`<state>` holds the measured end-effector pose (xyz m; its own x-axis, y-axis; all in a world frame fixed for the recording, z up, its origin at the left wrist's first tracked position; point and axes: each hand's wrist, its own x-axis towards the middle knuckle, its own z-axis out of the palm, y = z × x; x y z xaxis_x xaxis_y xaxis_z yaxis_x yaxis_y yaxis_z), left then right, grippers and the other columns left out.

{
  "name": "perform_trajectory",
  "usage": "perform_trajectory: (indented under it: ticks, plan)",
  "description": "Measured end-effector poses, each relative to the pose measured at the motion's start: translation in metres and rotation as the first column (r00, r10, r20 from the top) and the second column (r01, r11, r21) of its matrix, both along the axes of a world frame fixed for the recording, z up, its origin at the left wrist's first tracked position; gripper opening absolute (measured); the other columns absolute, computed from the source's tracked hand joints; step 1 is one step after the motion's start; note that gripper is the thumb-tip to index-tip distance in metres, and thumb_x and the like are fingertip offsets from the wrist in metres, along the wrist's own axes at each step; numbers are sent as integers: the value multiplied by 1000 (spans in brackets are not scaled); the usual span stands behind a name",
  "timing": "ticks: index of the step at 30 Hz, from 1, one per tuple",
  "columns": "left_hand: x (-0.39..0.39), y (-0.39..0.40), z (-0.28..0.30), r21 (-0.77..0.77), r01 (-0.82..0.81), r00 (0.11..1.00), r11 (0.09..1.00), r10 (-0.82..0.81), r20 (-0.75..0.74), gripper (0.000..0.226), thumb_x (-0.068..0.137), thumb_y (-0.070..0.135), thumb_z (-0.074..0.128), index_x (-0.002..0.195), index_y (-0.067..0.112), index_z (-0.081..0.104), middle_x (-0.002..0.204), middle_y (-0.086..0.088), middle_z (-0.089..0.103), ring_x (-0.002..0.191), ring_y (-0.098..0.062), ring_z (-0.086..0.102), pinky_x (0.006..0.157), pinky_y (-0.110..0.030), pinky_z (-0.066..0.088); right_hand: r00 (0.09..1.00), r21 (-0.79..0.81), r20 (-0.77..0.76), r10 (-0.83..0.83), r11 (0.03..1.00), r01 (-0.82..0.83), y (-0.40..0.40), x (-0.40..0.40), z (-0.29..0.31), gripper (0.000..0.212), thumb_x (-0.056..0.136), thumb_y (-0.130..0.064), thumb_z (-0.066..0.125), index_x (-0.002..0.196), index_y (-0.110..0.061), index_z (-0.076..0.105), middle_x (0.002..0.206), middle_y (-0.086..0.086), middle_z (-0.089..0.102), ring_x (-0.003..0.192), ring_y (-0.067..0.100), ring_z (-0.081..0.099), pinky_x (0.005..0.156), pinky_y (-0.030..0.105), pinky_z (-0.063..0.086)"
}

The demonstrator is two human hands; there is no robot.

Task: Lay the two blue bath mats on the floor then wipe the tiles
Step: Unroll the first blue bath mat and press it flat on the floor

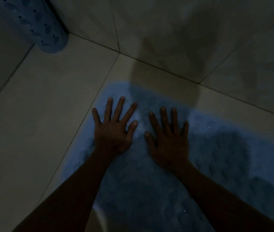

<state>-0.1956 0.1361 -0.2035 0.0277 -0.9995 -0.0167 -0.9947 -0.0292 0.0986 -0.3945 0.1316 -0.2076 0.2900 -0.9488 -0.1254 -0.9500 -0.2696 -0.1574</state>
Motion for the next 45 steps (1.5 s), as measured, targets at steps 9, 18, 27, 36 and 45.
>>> perform_trajectory:
  ticks: [9, 18, 27, 36, 45]
  plan:
    - [-1, -1, 1, 0, 3, 1000, 1000, -3, -2, 58, 103, 59, 26, 157, 42, 16, 168, 3, 9, 155, -26, 1, 115, -69, 7, 1000, -8, 5, -5, 1000, 5, 0, 1, 2, 68, 100, -64, 27, 160, -37, 10, 169, -2, -2, 155, 27, -9, 119, 64, 4]
    - [-9, 6, 3, 188, -121, 987, 975, 138, -83, 57, 101, 63, 7, 154, 50, -7, 168, 5, -12, 153, -24, -19, 115, -70, -6, 998, 35, 48, -36, 999, 35, 4, 6, -1, 64, 100, -65, 23, 159, -42, 10, 169, -3, 0, 155, 28, -6, 118, 66, 2]
    - [-8, 148, 7, 198, -169, 983, 966, 179, -35, 66, 98, 70, 18, 158, 42, 8, 169, 0, -3, 154, -34, -6, 112, -76, -3, 998, 65, 59, 29, 997, -33, 143, -1, 5, 73, 97, -69, 26, 160, -38, 8, 169, -1, -4, 155, 28, -9, 119, 66, 1]
    - [-6, 148, 5, 135, -157, 987, 978, 160, -13, 61, 101, 66, 17, 157, 45, 7, 169, 3, 1, 155, -27, -7, 110, -76, 3, 999, -13, -7, 41, 999, -41, 140, 3, 6, 69, 98, -67, 32, 159, -36, 17, 169, 2, 5, 156, 31, -1, 117, 67, 7]
    - [-7, 147, 9, 161, -155, 986, 975, 163, -38, 64, 101, 63, 25, 158, 43, 6, 169, 2, -2, 154, -30, -7, 109, -77, 2, 999, -88, 38, 23, 996, -20, 139, 6, 5, 66, 98, -62, 41, 157, -33, 29, 167, 4, 17, 155, 32, 10, 115, 69, 12]
